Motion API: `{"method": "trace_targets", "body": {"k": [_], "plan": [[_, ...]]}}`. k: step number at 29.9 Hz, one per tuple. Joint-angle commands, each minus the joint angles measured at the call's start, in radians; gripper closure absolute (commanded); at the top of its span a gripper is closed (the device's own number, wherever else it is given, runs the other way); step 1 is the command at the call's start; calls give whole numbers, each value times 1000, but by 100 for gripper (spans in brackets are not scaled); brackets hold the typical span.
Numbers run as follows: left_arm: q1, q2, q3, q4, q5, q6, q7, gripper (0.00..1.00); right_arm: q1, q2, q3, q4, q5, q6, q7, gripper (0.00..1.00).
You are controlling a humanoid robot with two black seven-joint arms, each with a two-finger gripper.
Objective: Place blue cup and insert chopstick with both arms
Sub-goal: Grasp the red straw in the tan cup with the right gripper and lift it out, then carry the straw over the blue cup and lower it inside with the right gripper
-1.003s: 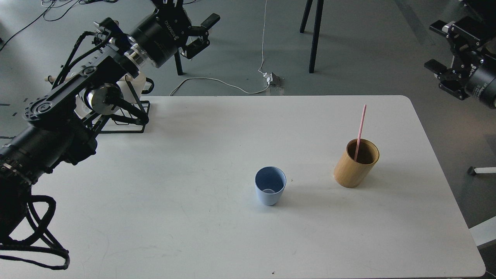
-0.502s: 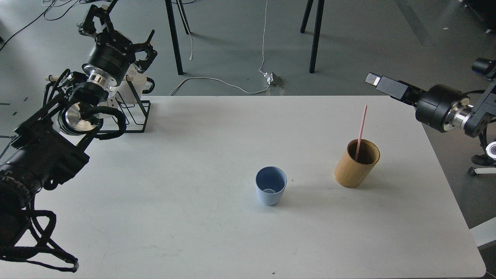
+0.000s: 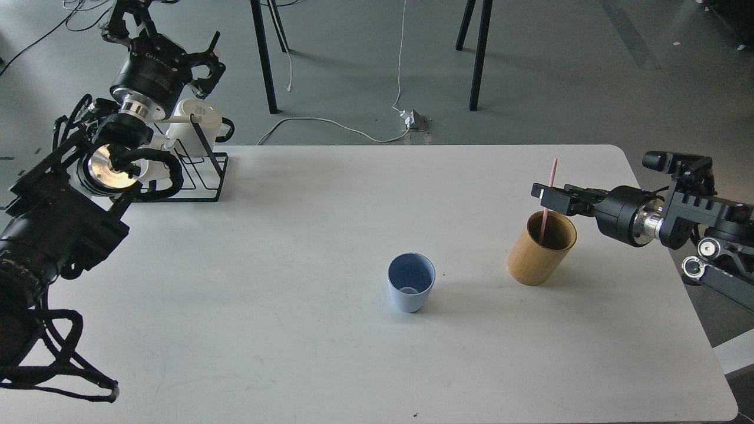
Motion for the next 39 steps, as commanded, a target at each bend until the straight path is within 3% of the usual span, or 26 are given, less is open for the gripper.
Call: {"method": "trace_targets", "body": {"k": [1, 6, 8, 11, 17, 23, 30, 35, 39], "plan": [[-10, 1, 1, 17, 1, 0, 0, 0, 11, 34, -11, -21, -14, 5, -19, 59], [-13, 1, 1, 23, 1, 0, 0, 0, 37, 33, -57, -19, -14, 5, -21, 78], [-13, -1, 1, 24, 1, 0, 0, 0, 43, 33, -62, -8, -13, 5, -24, 90], [-13, 1, 3, 24, 1, 0, 0, 0, 46, 22, -63, -5, -14, 5, -24, 94], [-14, 2, 3, 26, 1, 0, 0, 0, 51, -42, -62, 24, -14, 3, -24, 99], [-16, 4, 3, 26, 1, 0, 0, 0, 60, -154, -42, 171, -11, 2, -24, 100], [-17, 5, 3, 26, 1, 0, 0, 0, 181, -285, 6, 248, -5, 2, -24, 100], [-17, 21, 3, 26, 1, 0, 0, 0, 311, -294, 7, 246, 3, 3, -24, 99], [-17, 30, 3, 26, 1, 0, 0, 0, 370, -233, 6, 252, 20, 3, -25, 99]]}}
